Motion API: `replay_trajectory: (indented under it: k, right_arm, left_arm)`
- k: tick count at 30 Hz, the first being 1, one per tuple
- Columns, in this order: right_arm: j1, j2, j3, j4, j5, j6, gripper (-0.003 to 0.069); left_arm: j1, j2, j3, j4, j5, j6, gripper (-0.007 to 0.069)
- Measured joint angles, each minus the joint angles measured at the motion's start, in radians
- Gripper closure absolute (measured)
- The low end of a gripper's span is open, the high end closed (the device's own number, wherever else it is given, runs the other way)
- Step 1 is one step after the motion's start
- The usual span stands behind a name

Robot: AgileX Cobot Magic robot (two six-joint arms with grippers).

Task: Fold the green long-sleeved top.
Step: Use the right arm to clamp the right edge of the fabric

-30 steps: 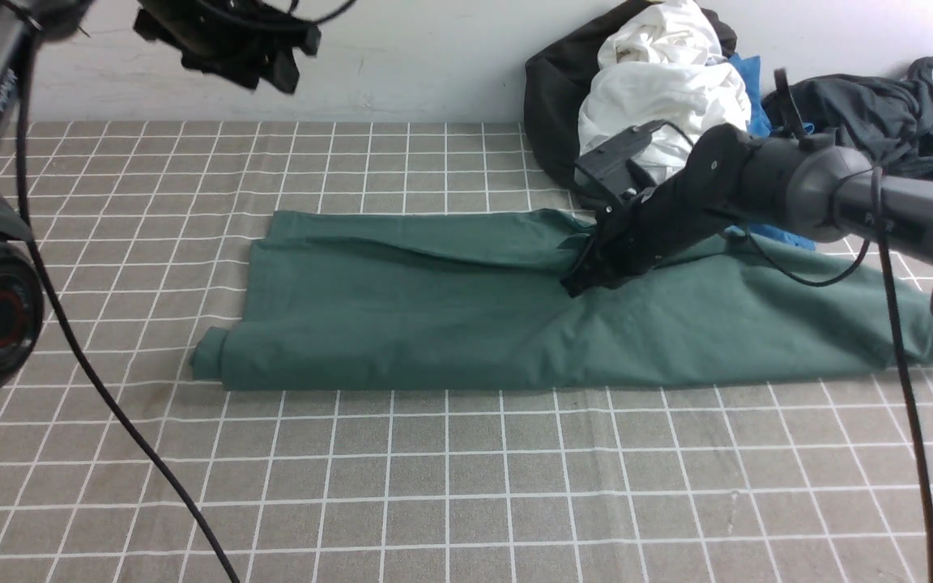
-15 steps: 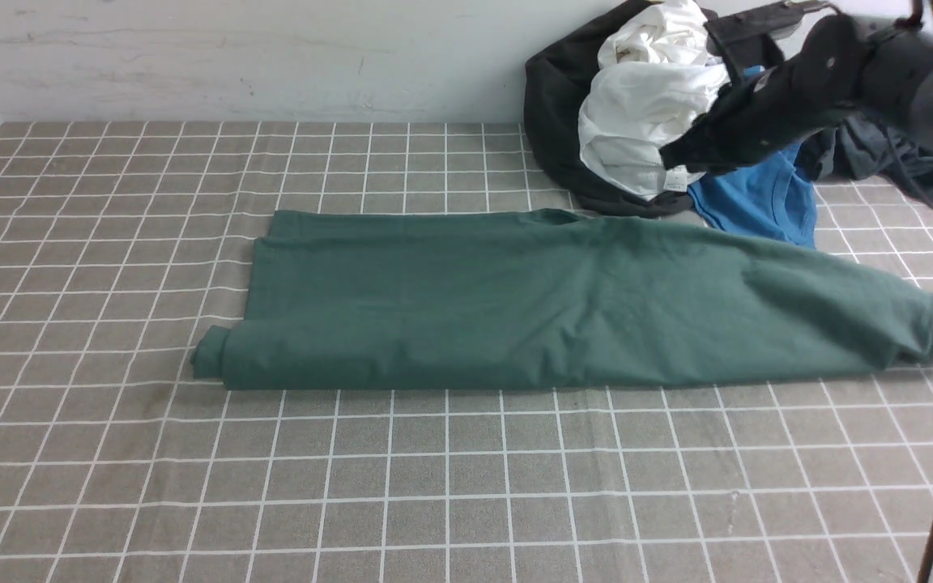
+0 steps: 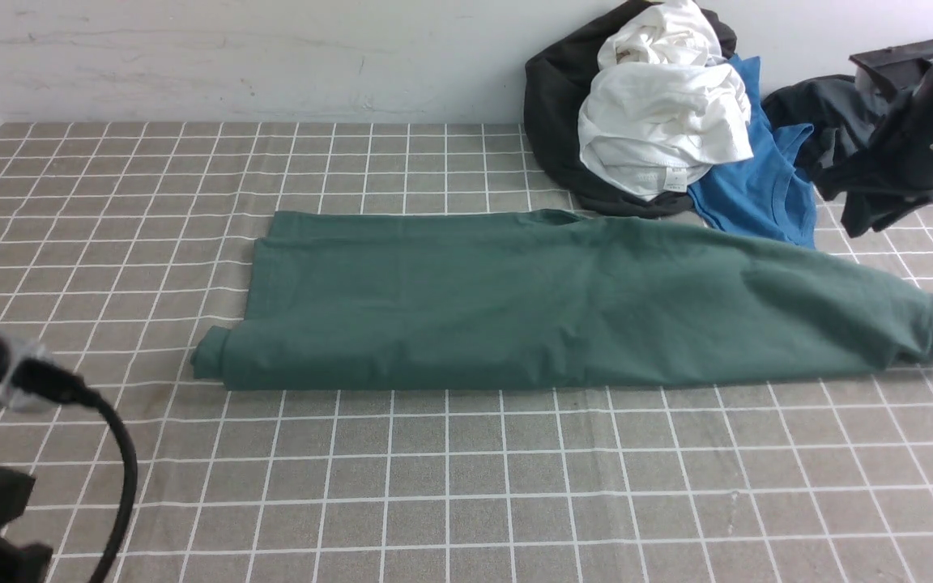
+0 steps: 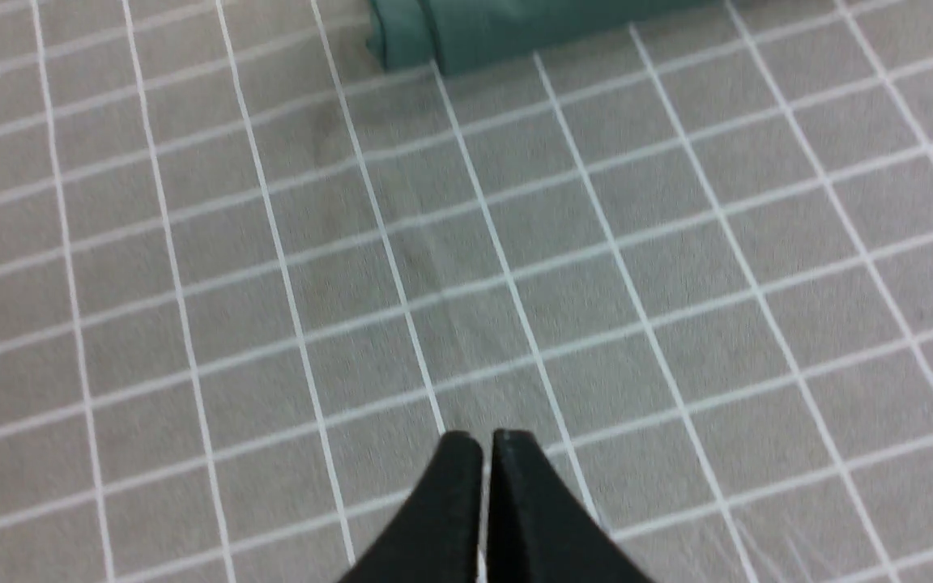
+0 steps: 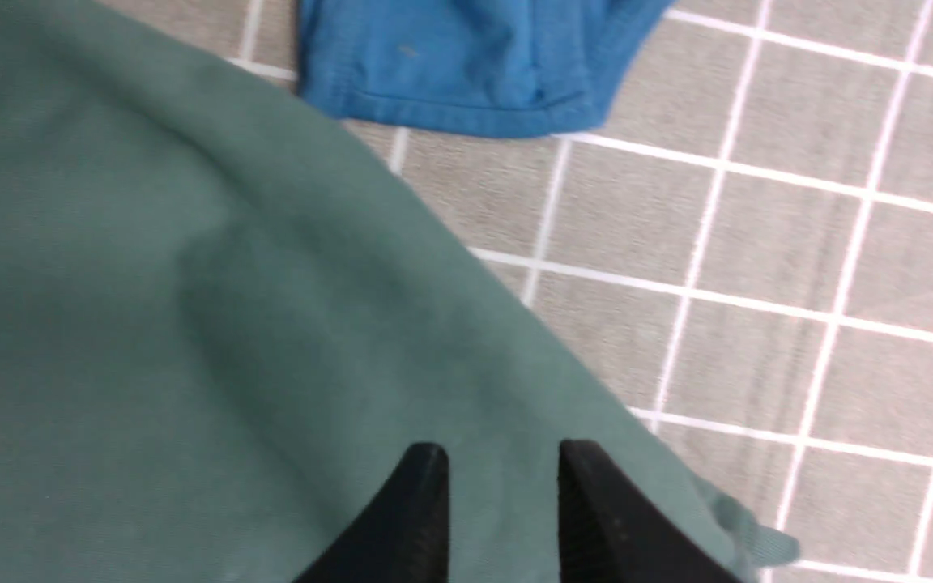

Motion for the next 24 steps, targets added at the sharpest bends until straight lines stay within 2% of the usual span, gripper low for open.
replay_trajectory:
  k: [6, 10, 17, 19, 20, 22, 24]
  right_arm:
    - [-0.087, 0.001, 0.015, -0.038, -0.001, 0.091, 0.0186]
    - [-0.148, 0.001, 0.096, -0.028, -0.002, 0.104, 0.0107]
    - [-0.193, 0.001, 0.269, 0.066, -0.082, 0.094, 0.0113]
    - [-0.193, 0.001, 0.302, 0.088, -0.145, 0.095, 0.0147]
    - [-0.193, 0.001, 0.311, 0.118, -0.172, 0.095, 0.0192]
    - [-0.193, 0.001, 0.312, 0.149, -0.183, 0.095, 0.0237]
    - [-0.193, 0.001, 0.312, 0.198, -0.194, 0.095, 0.0346]
  left_arm:
    - [0.000, -0.054, 0.089, 0.000, -0.017, 0.000, 0.0632]
    - [0.000, -0.054, 0.103, 0.000, -0.114, 0.000, 0.0632]
    - [0.000, -0.054, 0.122, 0.000, -0.231, 0.001, 0.0632]
    - [0.000, -0.054, 0.122, 0.000, -0.241, 0.003, 0.0632]
    - [0.000, -0.054, 0.122, 0.000, -0.241, 0.004, 0.0632]
    - [0.000, -0.054, 0.122, 0.000, -0.241, 0.006, 0.0632]
    - [0.000, -0.054, 0.122, 0.000, -0.245, 0.007, 0.0632]
